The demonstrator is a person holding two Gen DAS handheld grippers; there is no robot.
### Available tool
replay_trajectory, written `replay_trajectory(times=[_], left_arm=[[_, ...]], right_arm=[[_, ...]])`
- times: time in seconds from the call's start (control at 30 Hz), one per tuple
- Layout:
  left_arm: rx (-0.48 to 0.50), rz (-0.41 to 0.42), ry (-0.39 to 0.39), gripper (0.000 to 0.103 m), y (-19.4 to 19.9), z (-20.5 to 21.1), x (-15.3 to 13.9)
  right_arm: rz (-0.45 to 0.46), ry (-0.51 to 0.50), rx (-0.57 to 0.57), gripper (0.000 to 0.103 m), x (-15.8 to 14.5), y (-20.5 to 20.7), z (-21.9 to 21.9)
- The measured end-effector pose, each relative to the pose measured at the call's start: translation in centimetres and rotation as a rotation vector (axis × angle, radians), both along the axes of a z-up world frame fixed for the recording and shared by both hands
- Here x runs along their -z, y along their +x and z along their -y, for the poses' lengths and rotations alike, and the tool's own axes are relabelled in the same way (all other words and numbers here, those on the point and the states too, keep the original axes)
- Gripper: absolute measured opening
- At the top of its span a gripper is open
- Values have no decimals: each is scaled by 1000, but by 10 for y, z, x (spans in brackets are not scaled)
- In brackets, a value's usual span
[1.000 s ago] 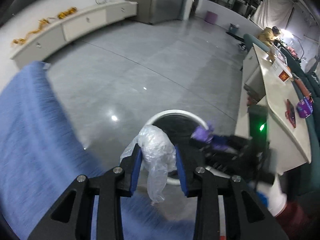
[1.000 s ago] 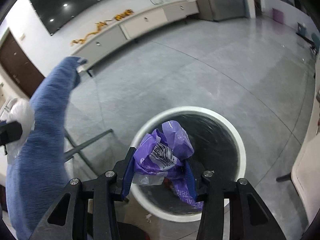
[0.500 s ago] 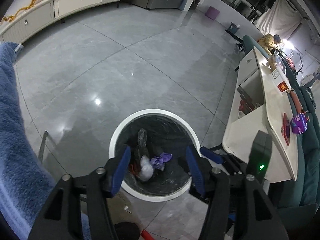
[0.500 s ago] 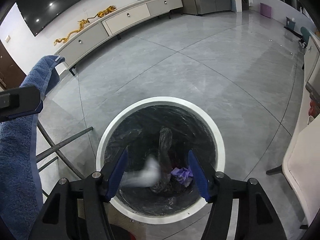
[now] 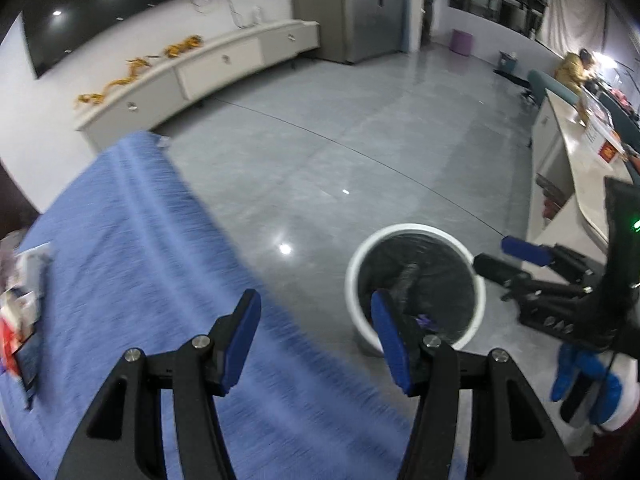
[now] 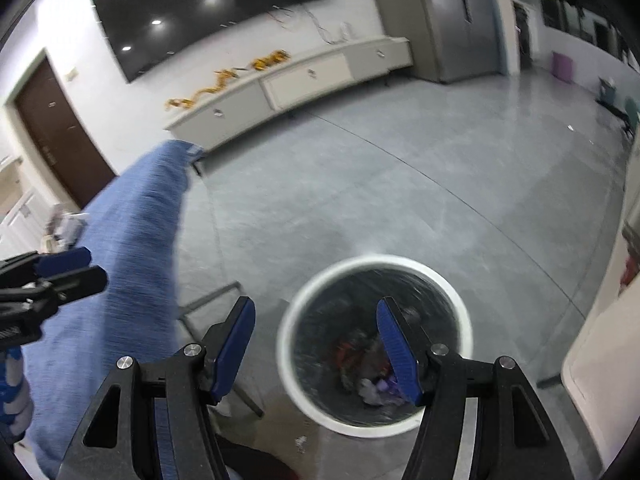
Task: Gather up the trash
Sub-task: 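Bring both open tools back over the trash on the towel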
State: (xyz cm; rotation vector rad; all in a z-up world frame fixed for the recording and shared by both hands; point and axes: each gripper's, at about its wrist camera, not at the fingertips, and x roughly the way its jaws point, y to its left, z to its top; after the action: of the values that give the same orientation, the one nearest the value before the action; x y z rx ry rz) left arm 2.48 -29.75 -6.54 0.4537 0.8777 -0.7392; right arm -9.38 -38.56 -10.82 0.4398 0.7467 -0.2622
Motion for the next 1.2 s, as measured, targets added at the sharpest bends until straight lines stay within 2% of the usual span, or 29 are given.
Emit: replay_trajectory(times=[0.27,0.47,0.9,1.03,1.2], left_arm=[[-145,88,-10,56,2,-82,-22],[-227,125,-29,56,4,-129,-30],[-349,116,-90,56,17,-202,-33],[-400,94,-112,56,28,-230,-25],[-496,42,-160,56,45,-284,-9]], right_arm=[[86,-45,-150,61,-51,29,-59],[106,-69,-259,61,-69,55,-106],[96,-108,-413,61,-81,103,-182],[80,-118,-460,61,-80,122,-204],[60,-123,-529,61,-73,147,-231]])
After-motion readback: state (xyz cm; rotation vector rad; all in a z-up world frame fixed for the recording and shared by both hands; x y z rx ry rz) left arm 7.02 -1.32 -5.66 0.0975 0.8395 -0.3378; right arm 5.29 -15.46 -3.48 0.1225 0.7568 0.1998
